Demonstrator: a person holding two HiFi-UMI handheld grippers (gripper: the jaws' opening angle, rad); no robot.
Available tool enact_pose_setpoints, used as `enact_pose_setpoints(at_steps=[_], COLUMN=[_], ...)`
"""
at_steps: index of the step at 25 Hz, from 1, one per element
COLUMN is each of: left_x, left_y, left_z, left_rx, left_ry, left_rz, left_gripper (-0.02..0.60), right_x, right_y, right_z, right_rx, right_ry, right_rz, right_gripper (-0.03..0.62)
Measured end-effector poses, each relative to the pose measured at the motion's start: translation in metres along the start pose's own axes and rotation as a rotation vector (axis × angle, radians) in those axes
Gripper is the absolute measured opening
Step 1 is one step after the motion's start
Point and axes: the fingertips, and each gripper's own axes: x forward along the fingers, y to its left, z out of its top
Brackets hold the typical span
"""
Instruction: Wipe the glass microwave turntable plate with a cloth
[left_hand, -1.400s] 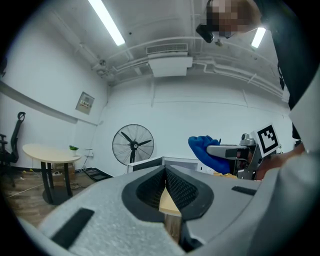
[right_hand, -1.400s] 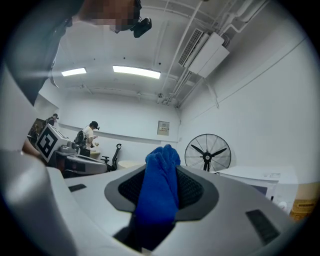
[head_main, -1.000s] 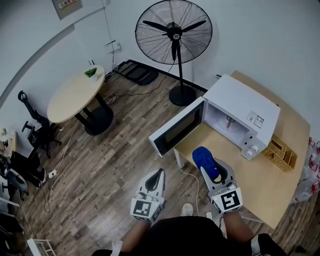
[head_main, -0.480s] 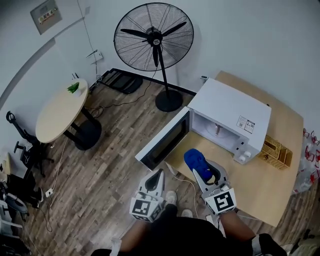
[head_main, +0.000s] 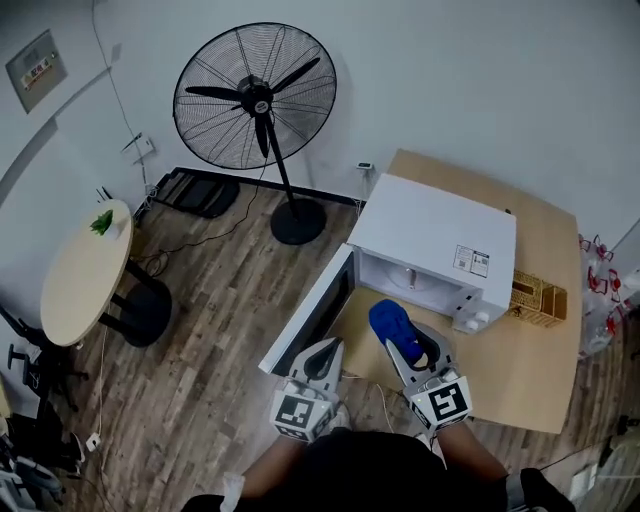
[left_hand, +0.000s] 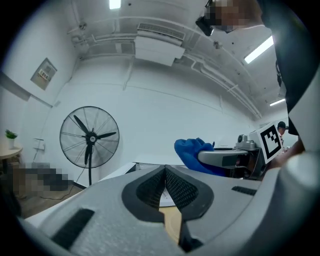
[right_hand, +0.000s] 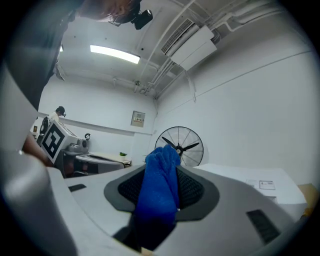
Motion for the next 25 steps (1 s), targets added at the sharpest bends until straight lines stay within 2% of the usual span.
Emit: enact_pose_setpoints(at_steps=[4, 12, 17, 22, 25], left_x=[0.019, 0.043, 0.054, 0.065, 0.073], left_y=[0.002, 0.005, 0.004, 0.005, 0.003], left_z=[-0.006, -0.028, -0.031, -0.031, -0.033], left_rx=[0.005, -0.022, -0.035, -0.138, -0.127], left_ry=[0.009, 0.051, 0.067, 0.071, 0.070], left_rz=[-0.092, -0.219, -0.243, -0.233, -0.215], left_gripper=[0.002, 0.002, 0.002, 0.002, 0.002], right_x=[0.011, 0.014, 0.022, 0.030, 0.031], right_y=[-0.010, -0.041, -0.047, -0.044, -0.049], right_z=[-0.015, -0.055, -0.085, -0.128, -0.154], right_rx=[0.001, 0.034, 0.044, 0.050, 0.053], right_ry=[0.053, 0.153, 0.230, 0.319, 0.358], right_rz=[-0.066, -0.239, -0.235, -0.192, -0.180], right_gripper=[0.158, 0.158, 0.158, 0.158, 0.156])
